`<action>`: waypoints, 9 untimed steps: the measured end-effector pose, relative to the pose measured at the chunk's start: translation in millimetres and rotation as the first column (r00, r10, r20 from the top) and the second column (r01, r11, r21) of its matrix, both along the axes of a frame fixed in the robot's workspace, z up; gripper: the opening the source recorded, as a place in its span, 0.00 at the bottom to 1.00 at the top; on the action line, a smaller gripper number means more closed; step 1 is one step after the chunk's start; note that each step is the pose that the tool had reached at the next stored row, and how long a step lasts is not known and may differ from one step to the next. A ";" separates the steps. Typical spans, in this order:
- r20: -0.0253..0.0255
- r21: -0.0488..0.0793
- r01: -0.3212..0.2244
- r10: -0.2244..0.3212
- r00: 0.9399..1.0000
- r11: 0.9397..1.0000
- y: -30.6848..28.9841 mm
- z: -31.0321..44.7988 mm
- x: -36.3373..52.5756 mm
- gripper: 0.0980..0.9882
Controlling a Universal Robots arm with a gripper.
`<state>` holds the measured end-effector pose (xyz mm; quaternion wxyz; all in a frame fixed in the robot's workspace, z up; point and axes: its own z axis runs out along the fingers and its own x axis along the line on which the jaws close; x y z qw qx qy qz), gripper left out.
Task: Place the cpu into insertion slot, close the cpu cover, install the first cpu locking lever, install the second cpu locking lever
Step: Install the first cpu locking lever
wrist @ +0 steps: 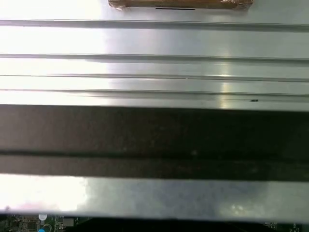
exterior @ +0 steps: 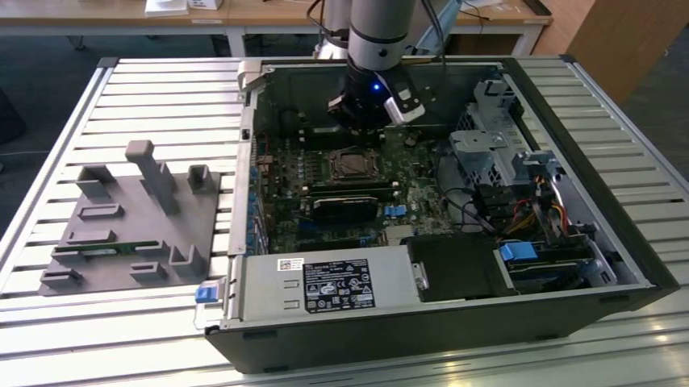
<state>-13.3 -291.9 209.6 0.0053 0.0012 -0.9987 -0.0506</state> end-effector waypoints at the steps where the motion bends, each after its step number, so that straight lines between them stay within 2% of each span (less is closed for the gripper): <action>1: 0.000 0.001 0.000 0.000 1.000 1.000 0.0 -0.1 0.0 0.01; 4: 0.000 0.003 0.000 0.000 1.000 1.000 0.0 -0.1 -0.2 0.01; 7: 0.000 0.014 0.000 0.000 1.000 1.000 0.0 -0.4 -0.1 0.01; 9: 0.000 0.017 0.000 0.000 1.000 1.000 0.0 -0.8 -0.1 0.01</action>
